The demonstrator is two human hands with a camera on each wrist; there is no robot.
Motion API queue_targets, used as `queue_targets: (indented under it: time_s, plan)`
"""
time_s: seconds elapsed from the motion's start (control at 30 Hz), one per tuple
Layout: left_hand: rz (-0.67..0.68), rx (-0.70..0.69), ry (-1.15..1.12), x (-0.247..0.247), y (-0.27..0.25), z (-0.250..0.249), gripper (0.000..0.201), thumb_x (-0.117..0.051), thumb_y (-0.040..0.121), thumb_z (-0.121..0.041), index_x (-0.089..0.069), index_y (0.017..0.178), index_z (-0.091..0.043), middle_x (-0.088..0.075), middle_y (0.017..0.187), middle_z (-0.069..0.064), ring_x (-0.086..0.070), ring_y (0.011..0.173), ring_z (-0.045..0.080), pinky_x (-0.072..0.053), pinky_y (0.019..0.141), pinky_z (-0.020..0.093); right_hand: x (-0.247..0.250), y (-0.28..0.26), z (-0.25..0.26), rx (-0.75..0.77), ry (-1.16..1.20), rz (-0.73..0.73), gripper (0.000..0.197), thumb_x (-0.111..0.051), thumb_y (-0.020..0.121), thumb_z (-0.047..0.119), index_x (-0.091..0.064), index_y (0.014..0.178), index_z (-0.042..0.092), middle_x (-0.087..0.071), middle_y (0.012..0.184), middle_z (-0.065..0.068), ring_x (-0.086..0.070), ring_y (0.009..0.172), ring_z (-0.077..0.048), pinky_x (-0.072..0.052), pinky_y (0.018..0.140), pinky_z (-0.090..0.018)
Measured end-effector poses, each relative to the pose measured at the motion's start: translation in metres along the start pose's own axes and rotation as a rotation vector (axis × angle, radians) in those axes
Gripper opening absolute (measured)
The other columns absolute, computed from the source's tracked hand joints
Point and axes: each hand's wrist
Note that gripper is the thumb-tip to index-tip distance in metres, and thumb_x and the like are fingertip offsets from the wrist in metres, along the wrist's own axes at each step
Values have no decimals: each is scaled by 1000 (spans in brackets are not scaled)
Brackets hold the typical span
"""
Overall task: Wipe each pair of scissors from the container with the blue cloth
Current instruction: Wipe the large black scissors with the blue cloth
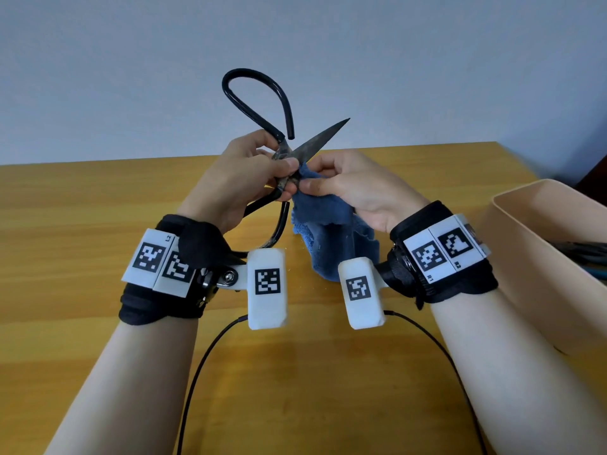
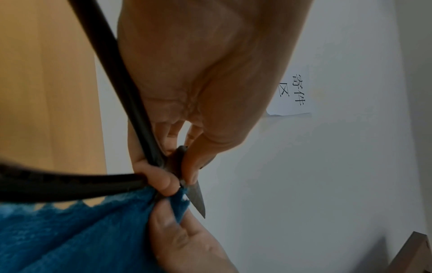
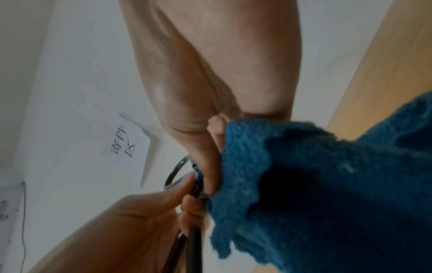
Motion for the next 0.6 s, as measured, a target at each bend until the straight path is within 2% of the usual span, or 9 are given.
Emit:
queue_targets:
  time_s: [0.1, 0.2, 0.27, 0.33, 0.4, 0.47, 0.53, 0.6]
  plan:
    - [-12, -8, -3, -1, 0, 0, 10, -63, 96, -2, -56, 102, -4, -58, 85, 12, -63, 57, 15, -55, 60, 22, 3, 0, 0, 2, -25, 0, 11, -68, 90, 1, -69, 89, 12, -72, 88, -9, -67, 84, -22, -54, 82, -37]
    - [-9, -7, -32, -2, 0, -1, 10, -63, 96, -2, -55, 100, -5, -59, 83, 11, -64, 56, 13, -55, 60, 21, 2, -1, 0, 15, -29, -44, 10, -73, 90, 15, -66, 84, 12, -67, 84, -8, -65, 78, -18, -52, 75, -31]
    - [7, -5, -50, -1, 0, -1, 9, -63, 97, -4, -56, 101, -5, -61, 81, 9, -63, 56, 13, -54, 61, 21, -1, 0, -1, 21, -14, -75, 21, -75, 89, 23, -64, 85, 5, -65, 85, -12, -64, 79, -21, -51, 76, -34]
    - [10, -5, -57, 1, 1, -1, 8, -63, 97, -5, -56, 102, -4, -61, 81, 8, -63, 57, 13, -54, 62, 21, -3, 1, -2, 27, 0, -99, 32, -75, 88, 26, -65, 96, -3, -62, 87, -15, -62, 81, -25, -49, 77, -39]
    - [7, -2, -47, 2, 1, 0, 8, -63, 97, -4, -57, 102, -3, -61, 80, 8, -63, 57, 13, -54, 62, 22, -4, 1, -1, 31, -2, -75, 25, -74, 89, 21, -65, 95, -2, -63, 90, -14, -63, 82, -24, -51, 80, -40]
    - [-2, 1, -35, 3, 2, 1, 9, -63, 97, -4, -56, 101, -3, -61, 81, 10, -63, 57, 14, -54, 62, 23, -2, 0, 0, 33, -14, -30, 9, -72, 89, 10, -65, 90, 6, -65, 93, -13, -63, 84, -22, -52, 79, -35]
    - [-12, 5, -46, 4, 2, 2, 10, -64, 96, -3, -54, 101, -4, -61, 84, 12, -63, 57, 15, -55, 63, 24, 0, 0, 1, 38, -28, -14, 11, -73, 87, 3, -66, 96, 4, -65, 95, -14, -63, 85, -23, -51, 79, -33]
    - [-11, 6, -56, 4, 2, 2, 11, -64, 96, -3, -54, 101, -5, -62, 84, 11, -62, 57, 16, -55, 63, 24, 1, 0, 0, 36, -23, -23, 14, -75, 85, 4, -66, 97, 4, -66, 93, -13, -63, 84, -23, -52, 80, -35]
Point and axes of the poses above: each hand's wrist, its own y-axis towards the middle knuckle, its own x-axis out of the back of the hand, z = x × y
